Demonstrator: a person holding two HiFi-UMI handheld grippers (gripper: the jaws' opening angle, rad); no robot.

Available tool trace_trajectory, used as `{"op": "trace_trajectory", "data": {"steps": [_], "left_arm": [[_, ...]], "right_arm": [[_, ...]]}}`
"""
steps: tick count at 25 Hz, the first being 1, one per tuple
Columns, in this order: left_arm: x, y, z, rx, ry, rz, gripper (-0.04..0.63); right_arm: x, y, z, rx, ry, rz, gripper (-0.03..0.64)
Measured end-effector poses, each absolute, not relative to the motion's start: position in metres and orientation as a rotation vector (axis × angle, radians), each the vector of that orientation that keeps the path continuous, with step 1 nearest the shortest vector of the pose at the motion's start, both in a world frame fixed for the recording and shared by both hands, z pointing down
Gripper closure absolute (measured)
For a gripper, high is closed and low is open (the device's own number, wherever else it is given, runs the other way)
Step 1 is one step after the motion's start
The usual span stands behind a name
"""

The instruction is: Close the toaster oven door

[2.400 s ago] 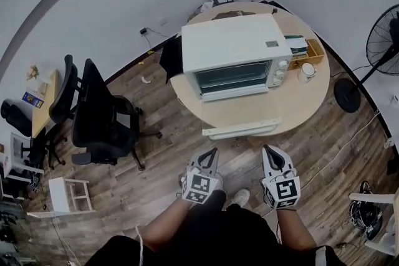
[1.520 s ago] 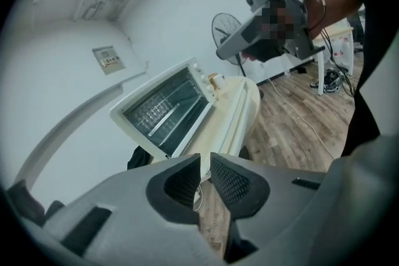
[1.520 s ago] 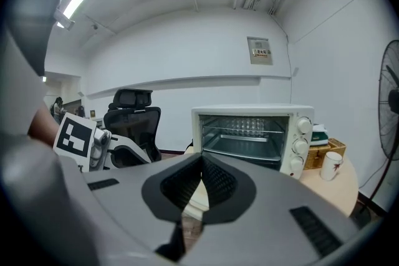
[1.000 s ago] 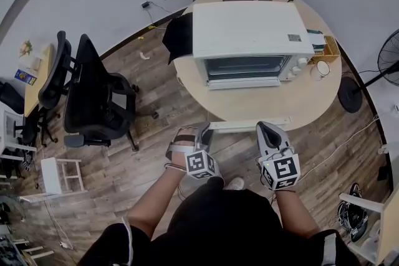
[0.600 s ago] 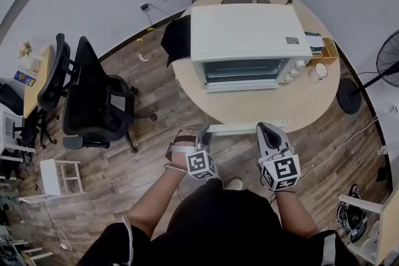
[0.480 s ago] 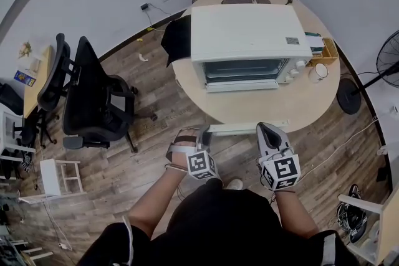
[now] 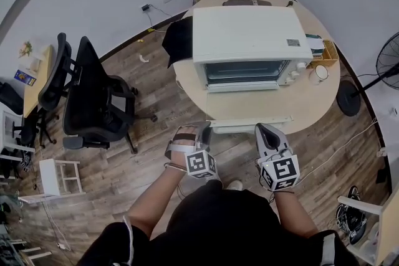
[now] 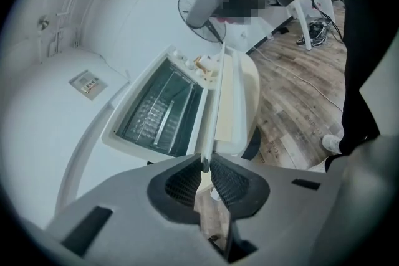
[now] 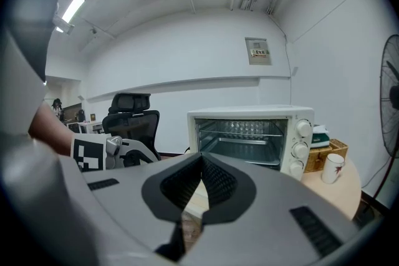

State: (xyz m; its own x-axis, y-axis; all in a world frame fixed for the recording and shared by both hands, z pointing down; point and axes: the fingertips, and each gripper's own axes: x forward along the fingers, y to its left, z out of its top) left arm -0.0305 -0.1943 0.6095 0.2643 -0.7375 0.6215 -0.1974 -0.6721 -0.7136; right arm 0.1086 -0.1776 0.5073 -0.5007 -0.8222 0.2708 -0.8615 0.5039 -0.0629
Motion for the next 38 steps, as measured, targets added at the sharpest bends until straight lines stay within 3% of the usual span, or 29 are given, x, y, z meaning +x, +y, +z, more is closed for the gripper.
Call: {"op": "trace_trajectory", "data": {"steps": [38], "left_arm": [[-0.035,-0.286,0.525,-1.92,0.981,-1.306,0.535]], "right_arm": [[0.116,-0.194,0.496,1.519,-2.541,0.244,0.62]]}}
